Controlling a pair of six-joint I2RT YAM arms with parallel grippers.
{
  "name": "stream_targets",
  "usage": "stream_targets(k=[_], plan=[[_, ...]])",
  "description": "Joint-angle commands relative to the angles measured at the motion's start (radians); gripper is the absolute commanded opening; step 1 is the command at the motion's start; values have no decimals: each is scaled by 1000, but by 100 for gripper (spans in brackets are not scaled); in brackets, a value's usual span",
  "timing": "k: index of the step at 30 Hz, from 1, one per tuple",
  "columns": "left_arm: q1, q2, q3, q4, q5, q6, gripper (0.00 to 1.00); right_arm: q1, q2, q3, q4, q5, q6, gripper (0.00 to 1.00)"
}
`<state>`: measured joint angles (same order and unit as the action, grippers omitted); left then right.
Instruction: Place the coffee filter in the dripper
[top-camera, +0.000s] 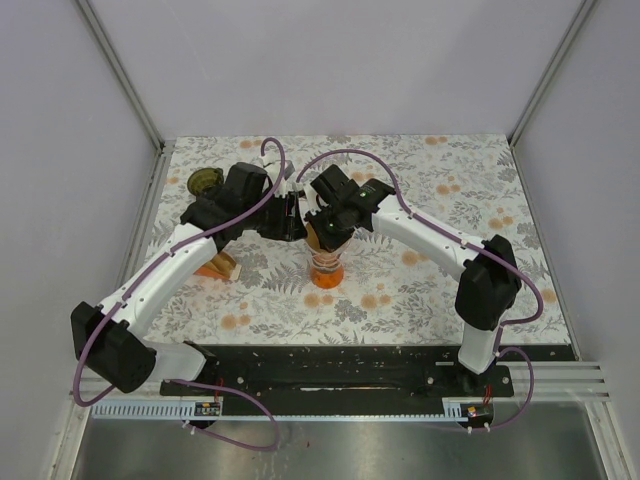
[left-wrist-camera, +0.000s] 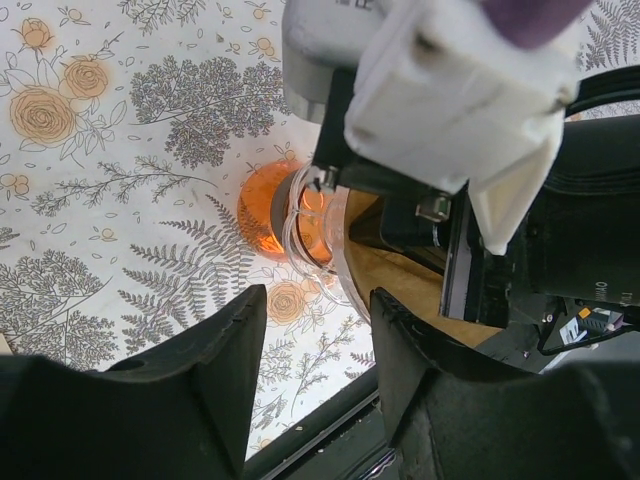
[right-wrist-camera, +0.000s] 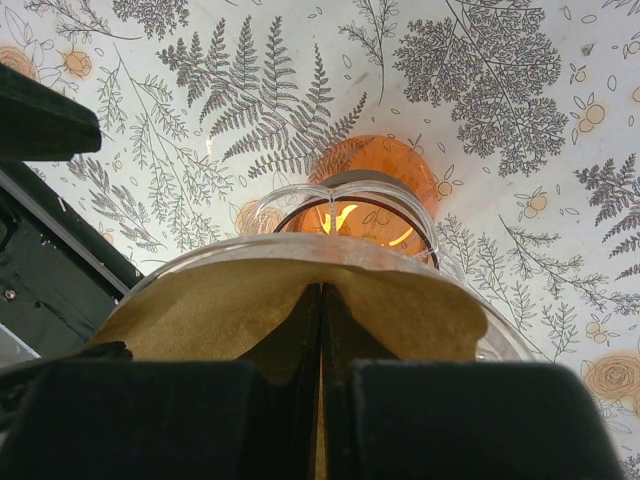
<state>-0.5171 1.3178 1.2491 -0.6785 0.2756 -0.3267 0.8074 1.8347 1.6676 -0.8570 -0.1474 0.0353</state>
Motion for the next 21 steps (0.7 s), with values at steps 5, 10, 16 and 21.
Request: stream_targets(k=[5,10,16,21], plan=[[-3,-2,-16,56,-15,-3,45,-5,-15,9,-5,25,9,0],[-4,-3,-16,57,-15,-2,41,-5,-32,29,-5,16,3,0],[-9,-6,-13,56,-13,2,40,-5,-60,55,-5,17,-6,5],[-11,-9,-13,56,-13,3,39,-5,-81,64,-4,19,-14,11]])
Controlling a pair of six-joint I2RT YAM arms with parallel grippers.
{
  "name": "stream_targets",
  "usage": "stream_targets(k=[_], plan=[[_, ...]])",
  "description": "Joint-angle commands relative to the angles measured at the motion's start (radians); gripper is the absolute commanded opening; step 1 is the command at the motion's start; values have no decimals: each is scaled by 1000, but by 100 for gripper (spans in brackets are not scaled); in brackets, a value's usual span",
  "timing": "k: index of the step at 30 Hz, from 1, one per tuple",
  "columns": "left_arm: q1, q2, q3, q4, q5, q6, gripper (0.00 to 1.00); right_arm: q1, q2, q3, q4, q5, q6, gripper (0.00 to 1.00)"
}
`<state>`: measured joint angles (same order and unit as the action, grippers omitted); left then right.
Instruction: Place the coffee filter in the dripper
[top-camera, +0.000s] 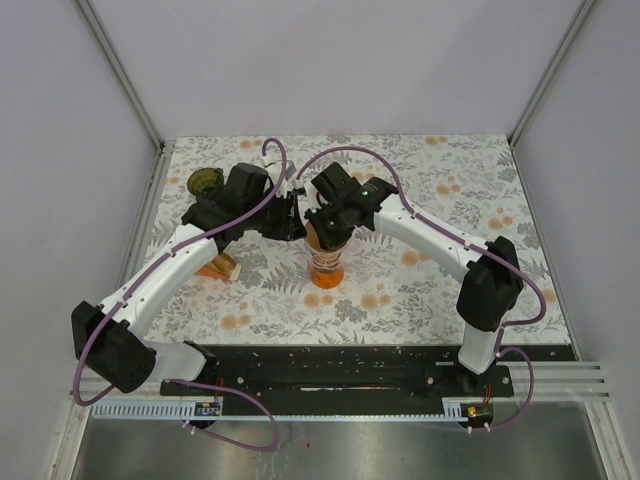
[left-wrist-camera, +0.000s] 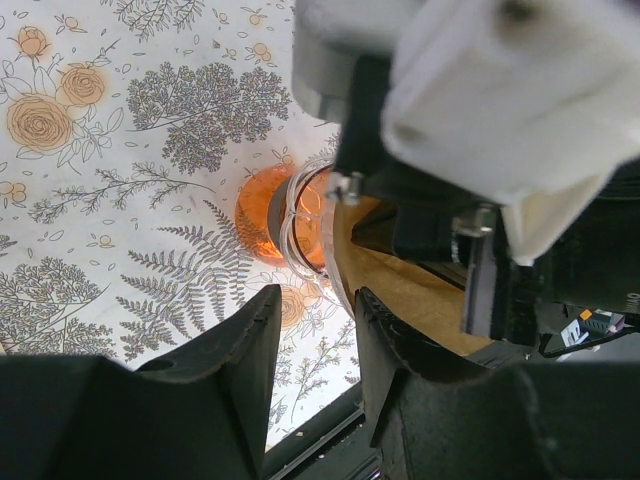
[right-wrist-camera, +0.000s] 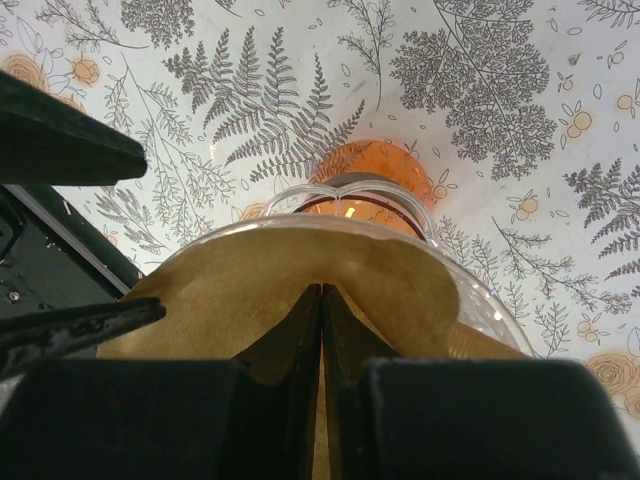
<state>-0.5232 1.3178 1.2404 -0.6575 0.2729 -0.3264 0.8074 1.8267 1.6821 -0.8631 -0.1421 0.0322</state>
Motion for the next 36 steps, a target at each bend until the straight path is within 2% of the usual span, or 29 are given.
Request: stream_targets(k=[1,26,29,31,36], plan=[[-4,-11,-4,35,-11,3,39,-4,-76,51,3,13,-11,11],[-6,-29,27,18,-32,21,40,-5,-193,80,9,93,-11,24],[-6,-37,33,15,-40,27,41,-5,-224,83,10,136,-9,29],[-6,-42,37,15,-38,27,41,-5,-247,82,15,186,-6,37],[-6,-40,30,15,-37,27,41,-5,-329,30,88,279,-8,51]])
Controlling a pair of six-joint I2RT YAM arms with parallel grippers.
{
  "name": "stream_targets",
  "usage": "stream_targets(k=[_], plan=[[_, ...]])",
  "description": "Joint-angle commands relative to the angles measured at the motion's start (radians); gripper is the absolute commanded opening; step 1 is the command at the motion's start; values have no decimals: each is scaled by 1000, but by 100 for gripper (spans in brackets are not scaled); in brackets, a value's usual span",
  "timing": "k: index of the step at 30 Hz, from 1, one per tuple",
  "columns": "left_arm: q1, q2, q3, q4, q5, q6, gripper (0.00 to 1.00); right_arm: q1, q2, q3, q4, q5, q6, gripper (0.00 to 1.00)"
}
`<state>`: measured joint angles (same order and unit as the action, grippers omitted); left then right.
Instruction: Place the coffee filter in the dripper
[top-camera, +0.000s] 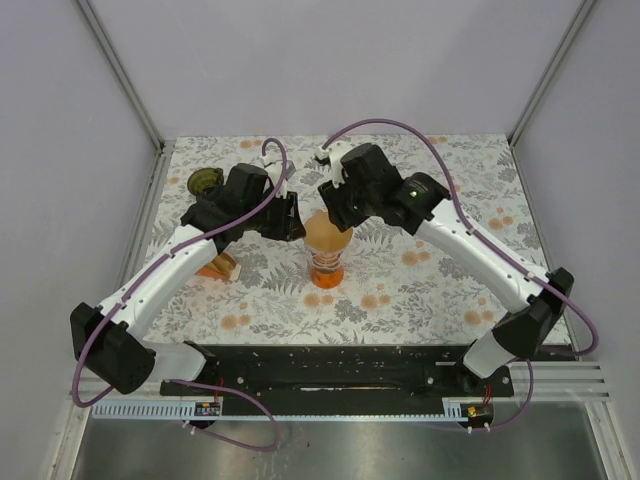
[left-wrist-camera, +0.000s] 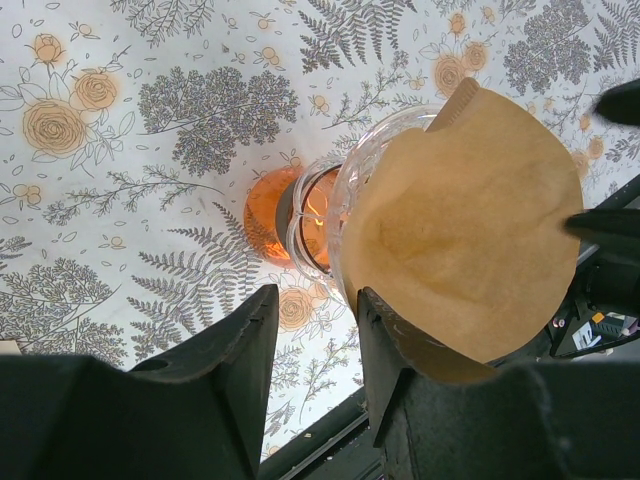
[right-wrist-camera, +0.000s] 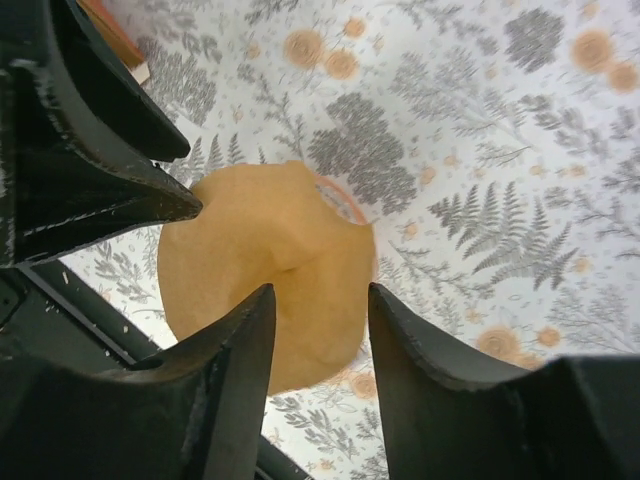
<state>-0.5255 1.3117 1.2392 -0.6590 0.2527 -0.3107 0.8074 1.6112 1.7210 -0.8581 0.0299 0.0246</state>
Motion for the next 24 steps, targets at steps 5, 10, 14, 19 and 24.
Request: stream_targets(k=[5,10,14,19,24], plan=[[-4,-34,32,16,-15,12,41,-7,-157,-87,134,162,5,62],[-4,-34,29,16,-13,10,41,-11,-111,-126,110,157,18,64],[-4,-37,26,16,-15,10,41,-19,-90,-164,137,131,28,67],[-5,-38,19,18,-13,9,41,-24,-57,-199,157,110,32,67],[-7,-40,-1,29,-12,5,42,-25,-50,-235,195,85,38,67]])
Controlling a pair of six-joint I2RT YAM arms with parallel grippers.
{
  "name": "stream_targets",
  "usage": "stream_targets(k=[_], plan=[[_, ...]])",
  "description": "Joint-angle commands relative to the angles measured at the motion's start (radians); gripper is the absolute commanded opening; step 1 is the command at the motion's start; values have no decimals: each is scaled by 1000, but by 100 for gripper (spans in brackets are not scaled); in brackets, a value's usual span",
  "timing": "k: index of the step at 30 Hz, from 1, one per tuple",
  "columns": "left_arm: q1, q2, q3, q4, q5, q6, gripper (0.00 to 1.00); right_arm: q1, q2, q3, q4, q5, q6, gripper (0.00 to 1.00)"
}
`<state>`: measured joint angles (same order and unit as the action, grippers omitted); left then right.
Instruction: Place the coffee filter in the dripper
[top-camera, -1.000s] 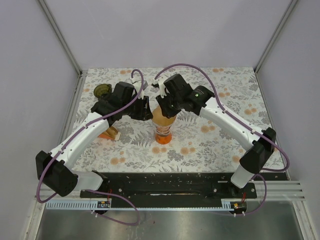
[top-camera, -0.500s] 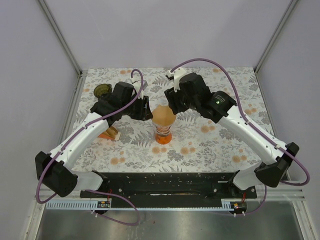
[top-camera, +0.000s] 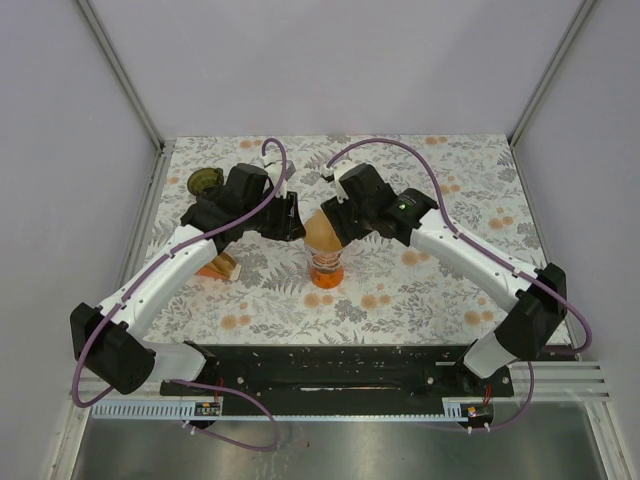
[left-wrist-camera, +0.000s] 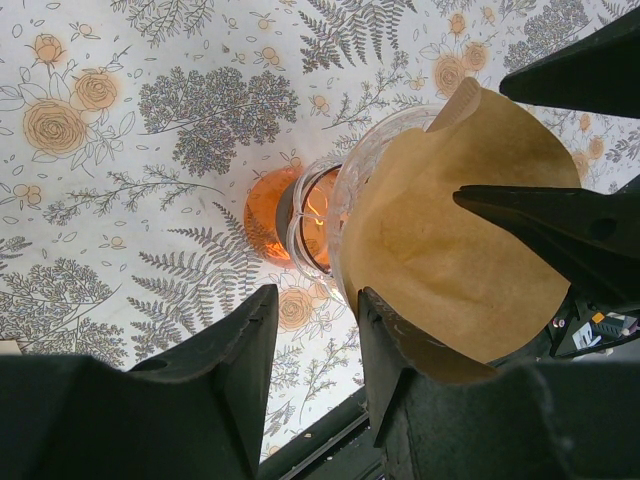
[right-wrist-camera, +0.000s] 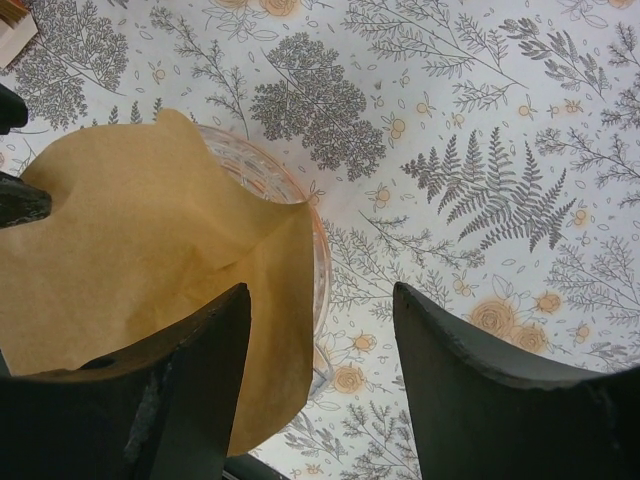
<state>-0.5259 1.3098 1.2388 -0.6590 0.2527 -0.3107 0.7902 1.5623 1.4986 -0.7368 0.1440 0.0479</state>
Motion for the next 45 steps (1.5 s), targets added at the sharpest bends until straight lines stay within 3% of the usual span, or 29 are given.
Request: stream_targets(k=[1,14,26,38,45], plan=[[-8,-38,-2,29,-12,5,42,-11,2,-17,80,-34,13,67],[-8,-46,4,27,-21,12,42,-16,36,-44,102,-57,15,67],[-8,-57,56,2,-41,32,60,-17,25,35,57,-76,-11,69],[-8,-75,99,-24,-70,58,66,-16,-33,114,20,-76,-40,71],[64,-81,159,-79,-101,99,70,-16,-142,141,17,-124,-42,72]])
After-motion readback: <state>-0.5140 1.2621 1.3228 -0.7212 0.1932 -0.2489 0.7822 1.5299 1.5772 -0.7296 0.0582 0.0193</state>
